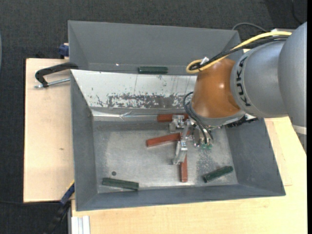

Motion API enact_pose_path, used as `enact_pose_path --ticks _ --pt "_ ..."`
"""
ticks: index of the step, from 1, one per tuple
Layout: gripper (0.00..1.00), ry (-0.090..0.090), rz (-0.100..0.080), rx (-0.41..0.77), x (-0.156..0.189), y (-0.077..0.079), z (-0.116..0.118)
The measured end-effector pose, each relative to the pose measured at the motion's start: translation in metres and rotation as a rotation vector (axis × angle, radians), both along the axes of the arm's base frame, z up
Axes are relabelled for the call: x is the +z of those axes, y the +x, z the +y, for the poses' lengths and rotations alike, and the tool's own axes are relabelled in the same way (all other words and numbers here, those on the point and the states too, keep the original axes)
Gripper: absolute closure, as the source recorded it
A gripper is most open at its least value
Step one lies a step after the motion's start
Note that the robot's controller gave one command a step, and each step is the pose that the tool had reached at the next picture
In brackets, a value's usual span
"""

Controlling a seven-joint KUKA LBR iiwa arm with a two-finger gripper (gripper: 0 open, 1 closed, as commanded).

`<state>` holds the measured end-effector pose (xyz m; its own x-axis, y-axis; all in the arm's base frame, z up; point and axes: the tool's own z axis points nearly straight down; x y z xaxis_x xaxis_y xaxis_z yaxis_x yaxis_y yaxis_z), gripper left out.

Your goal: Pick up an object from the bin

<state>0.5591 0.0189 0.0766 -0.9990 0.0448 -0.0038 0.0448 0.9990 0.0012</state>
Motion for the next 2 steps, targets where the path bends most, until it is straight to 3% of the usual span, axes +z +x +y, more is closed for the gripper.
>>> enact_pose_path --ticks 1,2 --pt "1.0 0.0 0.0 0.0 -0.0003 -0.0002 0.0001" --pt "1.0 0.0 0.0 0.0 -0.0003 -0.0002 0.0001"
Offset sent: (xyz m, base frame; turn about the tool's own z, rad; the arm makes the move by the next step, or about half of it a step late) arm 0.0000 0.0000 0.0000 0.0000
